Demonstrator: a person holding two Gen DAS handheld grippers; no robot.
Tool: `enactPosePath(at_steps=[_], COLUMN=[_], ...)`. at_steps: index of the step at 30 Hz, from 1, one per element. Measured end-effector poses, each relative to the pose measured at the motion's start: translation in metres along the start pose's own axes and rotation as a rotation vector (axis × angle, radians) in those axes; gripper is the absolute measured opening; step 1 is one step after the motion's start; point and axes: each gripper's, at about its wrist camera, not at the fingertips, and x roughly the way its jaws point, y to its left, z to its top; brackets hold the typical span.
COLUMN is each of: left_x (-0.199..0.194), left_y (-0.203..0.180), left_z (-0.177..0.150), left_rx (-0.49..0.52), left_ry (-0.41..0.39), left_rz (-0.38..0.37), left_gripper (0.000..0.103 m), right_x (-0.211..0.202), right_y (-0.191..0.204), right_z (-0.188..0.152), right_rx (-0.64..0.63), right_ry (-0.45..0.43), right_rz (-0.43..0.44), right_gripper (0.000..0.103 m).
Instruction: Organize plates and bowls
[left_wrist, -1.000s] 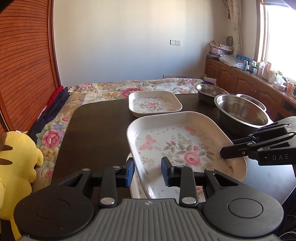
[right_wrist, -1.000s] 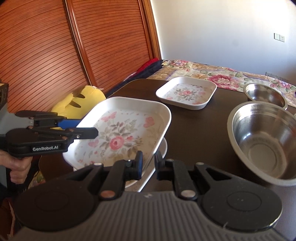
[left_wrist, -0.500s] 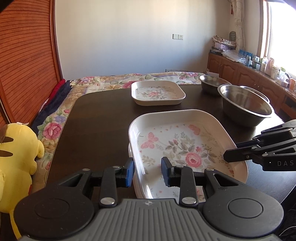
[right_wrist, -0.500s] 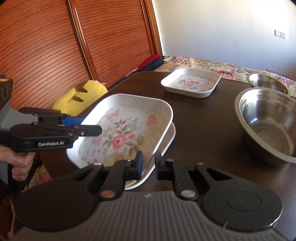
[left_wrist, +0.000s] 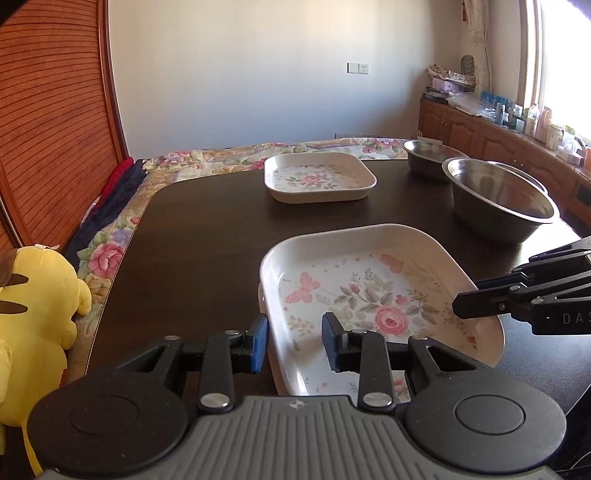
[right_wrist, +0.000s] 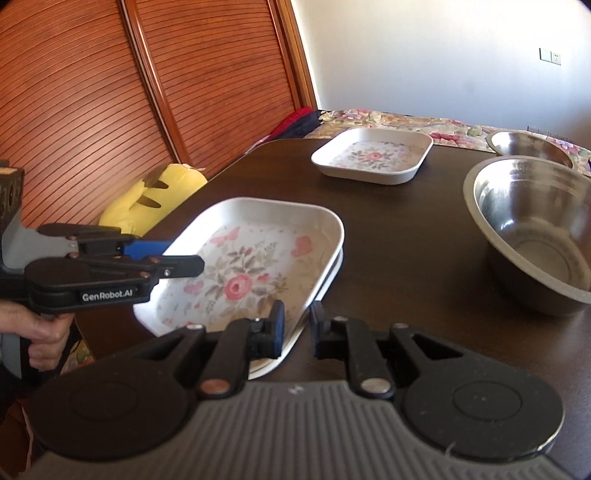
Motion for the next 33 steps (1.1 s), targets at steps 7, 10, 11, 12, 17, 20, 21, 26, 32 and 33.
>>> enactPosePath(at_steps=[7,10,11,12,17,20,21,26,32,33], left_x=[0.001,0.000,-0.001,-0.002,-0.005,-0.005,-0.004,0.001,0.021,0.025], left_y=[0.002,0.003,0.003,0.003,0.003,0.003,0.004,0.008,0.019,0.020], left_z=[0.000,0.000,0.001,0.001,0.007,0.017,0.021,0.046,0.073,0.077], left_rx=[-0.006,-0.006,-0.007,-0.008,-0.011,0.002,0.006,0.026,0.017,0.017], left_ry=[-0.006,-0.012,-0.014,-0.017,-0.037,-0.047,-0.053,-0.090,-0.099,-0.103], left_rz=[-0.002,-0.003,-0.004,-0.004,-0.004,-0.008,-0.008,0.008,-0.019,-0.024], left_gripper=[0.034,0.034,0.034,0.036,0.046,0.052,0.053,0.066,0.074,0.075], right_x=[0.000,-0.001,-0.003,-0.005,-0.015,-0.020,-0.022,-0.026,-0.027,-0.026], right_y=[-0.001,-0.001,-0.001,-0.001,-0.002,-0.002,-0.003,-0.012,-0.030,-0.033], right_z=[0.000,0.000,0.000,0.001,0.007,0.014,0.017,0.039,0.065,0.069], right_rx=[0.005,-0.001,-0.001,-0.002,-0.020,-0.035,-0.040,-0.075,-0.063,-0.064], right_ry=[-0.011,-0.022,-0.030,-0.038,-0.072,-0.090,-0.095,-0.113,-0.148,-0.150], right_rz=[-0.002,-0.006,-0.005,-0.004,-0.014,-0.020,-0.022,-0.038,-0.041,-0.042], right_gripper=[0.018,0.018,0.018,0.018,0.018,0.018,0.020,0.028,0.041,0.044])
